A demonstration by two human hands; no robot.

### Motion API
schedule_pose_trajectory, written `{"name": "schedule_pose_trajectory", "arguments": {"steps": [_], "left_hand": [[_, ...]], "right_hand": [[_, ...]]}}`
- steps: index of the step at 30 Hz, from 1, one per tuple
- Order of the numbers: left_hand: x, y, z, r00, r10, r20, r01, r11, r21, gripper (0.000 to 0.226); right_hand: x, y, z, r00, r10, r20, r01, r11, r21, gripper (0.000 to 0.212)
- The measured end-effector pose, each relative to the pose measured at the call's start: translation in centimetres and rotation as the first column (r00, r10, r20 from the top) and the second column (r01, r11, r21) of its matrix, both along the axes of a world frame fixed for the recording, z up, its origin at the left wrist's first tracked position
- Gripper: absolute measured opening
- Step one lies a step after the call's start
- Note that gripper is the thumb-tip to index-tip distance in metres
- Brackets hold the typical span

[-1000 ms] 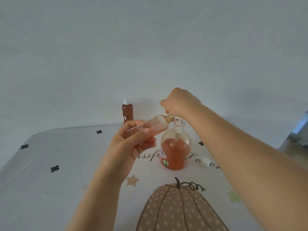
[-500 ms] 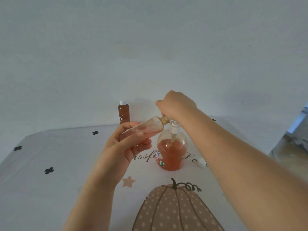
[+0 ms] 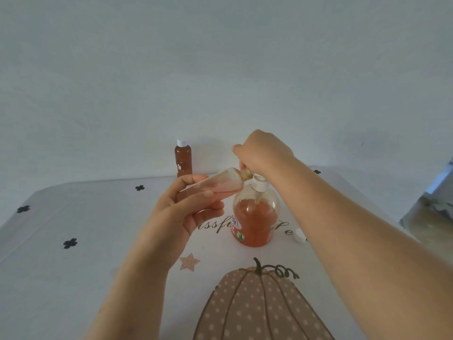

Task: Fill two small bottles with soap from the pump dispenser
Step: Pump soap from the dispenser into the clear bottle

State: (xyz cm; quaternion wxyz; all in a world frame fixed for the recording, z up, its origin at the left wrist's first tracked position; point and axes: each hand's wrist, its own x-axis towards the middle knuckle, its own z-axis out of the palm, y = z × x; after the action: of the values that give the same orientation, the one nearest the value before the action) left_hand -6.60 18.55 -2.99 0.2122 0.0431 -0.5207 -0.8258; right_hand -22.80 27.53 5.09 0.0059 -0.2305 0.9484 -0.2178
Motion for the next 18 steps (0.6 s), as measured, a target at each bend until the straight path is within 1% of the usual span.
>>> {"name": "schedule_pose_trajectory", "arguments": {"steps": [5,9,11,14,18], "left_hand": [[0.1,0.2,0.4,1.000,-0.015,-0.013,0.016,1.000,0.020,0.032],[0.2,0.3,0.6,0.999,-0.039,-0.028,0.040,0.998,0.042,0.046],[0.1,0.3,0.6,0.999,-0.032,-0.031,0.033,0.998,0.049,0.049],[0.0,0.4,0.6,0.999,-0.023,-0.029,0.024,0.998,0.052,0.038],[0.0,0.2,0.4,1.000,-0.019,-0.020,0.019,0.999,0.042,0.033]], "right_hand": [[0.5,0.2,1.3,1.000,0.004,-0.023,-0.003,0.999,0.039,0.027],[0.8,0.4,2.1,0.996,0.031,-0.083,-0.023,0.995,0.096,0.026],[0.8,0.5,2.0,0.997,0.027,-0.074,-0.021,0.997,0.076,0.027],[0.8,0.4,1.8,0.999,0.009,-0.041,-0.007,0.999,0.037,0.028],[0.7,0.2,1.7,1.000,0.006,-0.021,-0.005,0.999,0.031,0.027]]}}
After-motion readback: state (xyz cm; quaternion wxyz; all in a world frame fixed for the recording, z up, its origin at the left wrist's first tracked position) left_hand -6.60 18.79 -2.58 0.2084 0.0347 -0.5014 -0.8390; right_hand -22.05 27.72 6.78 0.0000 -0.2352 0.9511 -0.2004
